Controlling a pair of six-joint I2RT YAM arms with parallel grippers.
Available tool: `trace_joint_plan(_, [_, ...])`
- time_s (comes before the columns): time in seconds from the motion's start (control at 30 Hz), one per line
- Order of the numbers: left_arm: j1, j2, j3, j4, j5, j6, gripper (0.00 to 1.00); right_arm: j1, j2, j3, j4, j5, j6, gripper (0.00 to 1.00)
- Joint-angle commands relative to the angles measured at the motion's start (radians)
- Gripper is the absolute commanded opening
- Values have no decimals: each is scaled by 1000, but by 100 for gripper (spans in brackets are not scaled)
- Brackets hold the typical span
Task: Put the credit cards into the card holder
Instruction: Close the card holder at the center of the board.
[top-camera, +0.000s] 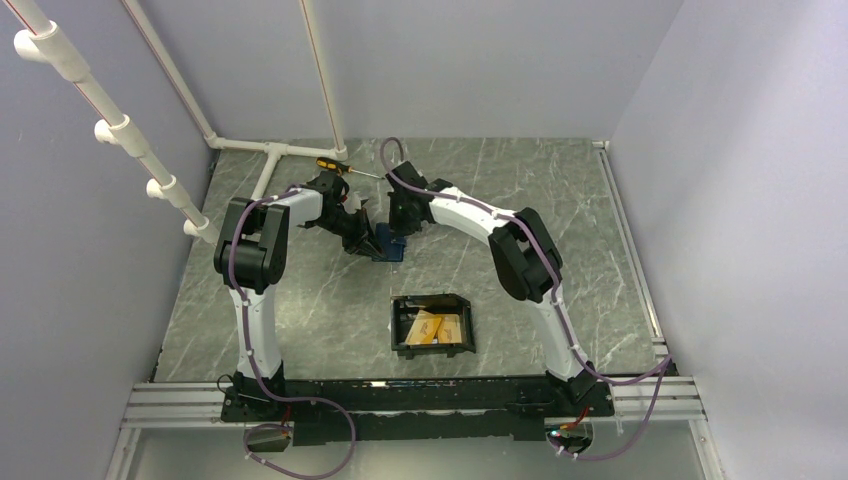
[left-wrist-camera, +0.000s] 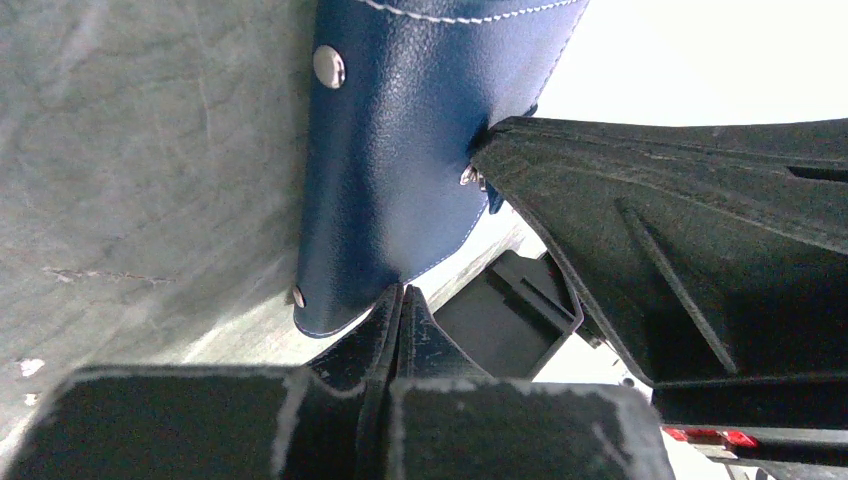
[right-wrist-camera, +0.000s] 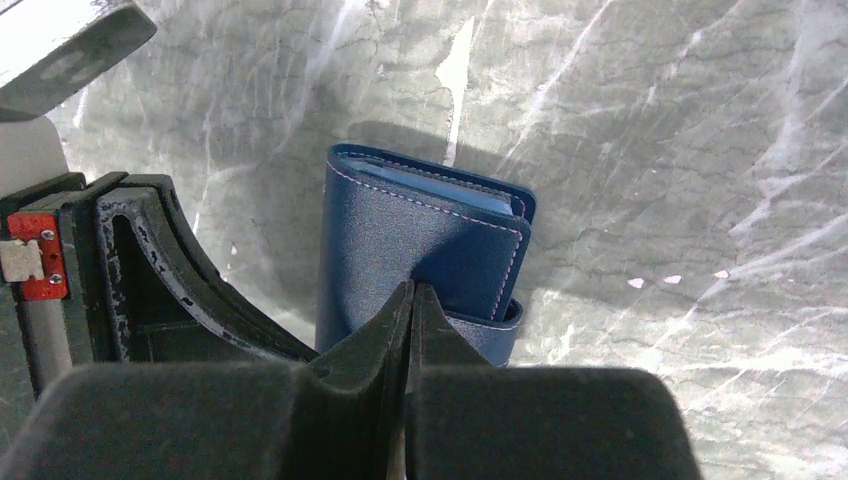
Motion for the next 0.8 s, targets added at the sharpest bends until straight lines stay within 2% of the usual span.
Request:
trace_joint_plan(0.0, [-3, 2, -9, -26, -53, 33, 0, 41, 38, -40, -108, 68, 107, 0])
trace_joint_plan(0.27, [4, 5, -10, -27, -18, 18, 0, 88, -48, -190, 4, 221, 223, 0])
trace_joint_plan(0.77, [12, 18, -17, 34, 85, -101, 0, 134, -115, -431, 276, 368, 411, 0])
